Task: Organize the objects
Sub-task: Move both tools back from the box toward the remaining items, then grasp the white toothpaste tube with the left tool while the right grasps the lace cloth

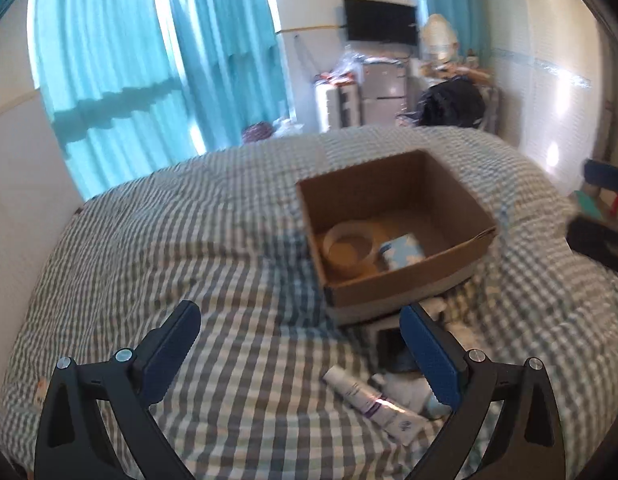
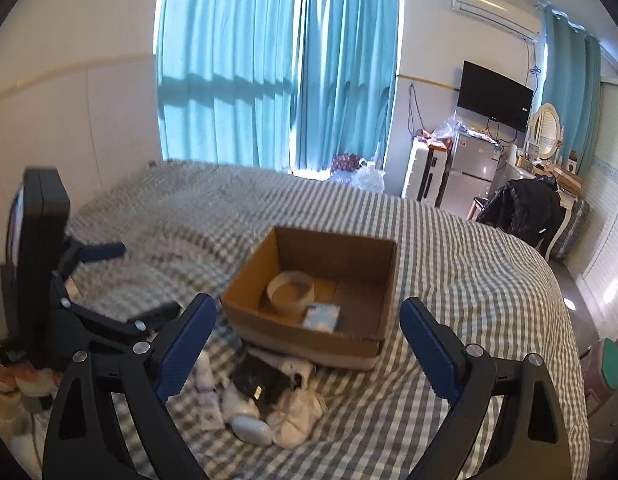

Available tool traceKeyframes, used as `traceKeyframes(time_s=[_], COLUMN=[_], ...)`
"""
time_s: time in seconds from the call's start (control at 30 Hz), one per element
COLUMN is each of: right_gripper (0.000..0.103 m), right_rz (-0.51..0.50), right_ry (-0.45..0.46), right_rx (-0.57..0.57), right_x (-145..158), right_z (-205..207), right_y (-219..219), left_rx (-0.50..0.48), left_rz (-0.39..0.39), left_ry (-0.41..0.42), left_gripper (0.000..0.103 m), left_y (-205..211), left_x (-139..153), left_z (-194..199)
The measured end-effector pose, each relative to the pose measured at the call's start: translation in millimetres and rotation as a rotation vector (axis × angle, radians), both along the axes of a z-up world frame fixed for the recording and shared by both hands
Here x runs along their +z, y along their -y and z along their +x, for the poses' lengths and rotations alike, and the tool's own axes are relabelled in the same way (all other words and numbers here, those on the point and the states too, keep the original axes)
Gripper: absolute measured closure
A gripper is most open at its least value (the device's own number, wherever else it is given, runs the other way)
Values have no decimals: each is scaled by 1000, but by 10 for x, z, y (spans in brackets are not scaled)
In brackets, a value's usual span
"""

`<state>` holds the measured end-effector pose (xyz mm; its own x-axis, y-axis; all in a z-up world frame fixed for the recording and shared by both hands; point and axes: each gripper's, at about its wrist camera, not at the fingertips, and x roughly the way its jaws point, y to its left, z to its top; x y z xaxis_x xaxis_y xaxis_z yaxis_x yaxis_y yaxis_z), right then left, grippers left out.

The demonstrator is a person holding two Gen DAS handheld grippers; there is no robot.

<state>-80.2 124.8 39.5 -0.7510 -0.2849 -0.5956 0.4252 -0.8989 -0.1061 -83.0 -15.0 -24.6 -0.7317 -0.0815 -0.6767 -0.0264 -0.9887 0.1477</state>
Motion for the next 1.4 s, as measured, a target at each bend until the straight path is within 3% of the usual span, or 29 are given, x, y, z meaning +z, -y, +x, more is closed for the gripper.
traceKeyframes(time_s=[0.2, 0.43, 0.53, 0.73, 0.83, 0.93, 1.0, 1.2, 1.3, 1.37, 1.4], right_gripper=[9, 9, 10, 10, 10, 10, 10, 10, 14, 35, 39], right_rz=[14, -28, -99, -139, -130, -116, -106, -75, -29, 4, 16], right_ry=[138, 214, 260, 278, 283, 283, 288, 325, 369, 410, 428], right_rx=[-12, -43, -45, -55, -49, -44, -48, -52, -42, -27, -18], right_x=[-696, -1140, -1248, -1280, -1301, -1324, -1340, -1433, -1552, -1650, -1691], right_z=[-215, -457, -504, -506, -492, -477, -483, -520, -553, -583, -595], right_y=[-132, -237, -309, -382, -351, -318, -303, -267, -190, -123, -95], left_rx=[61, 35, 45, 42, 3, -24, -48, -61, -52, -35, -32], left_rz=[28, -12, -62, -60, -36, -24, 18, 54, 59, 72, 78], left_ry=[107, 191, 210, 276, 301, 334, 357, 328, 303, 288, 284], left_gripper=[1, 1, 1, 8, 18, 36, 62, 84, 85, 85, 86], left_y=[-36, -91, -164, -291, -345, -380, -384, -377, -358, -326, -314], left_x=[-567, -880, -1012, -1230, -1274, -1348, -1372, -1283, -1205, -1165, -1152], left_z=[-76, -96, -89, -104, -88, -107, -116, -27, 42, 90, 104])
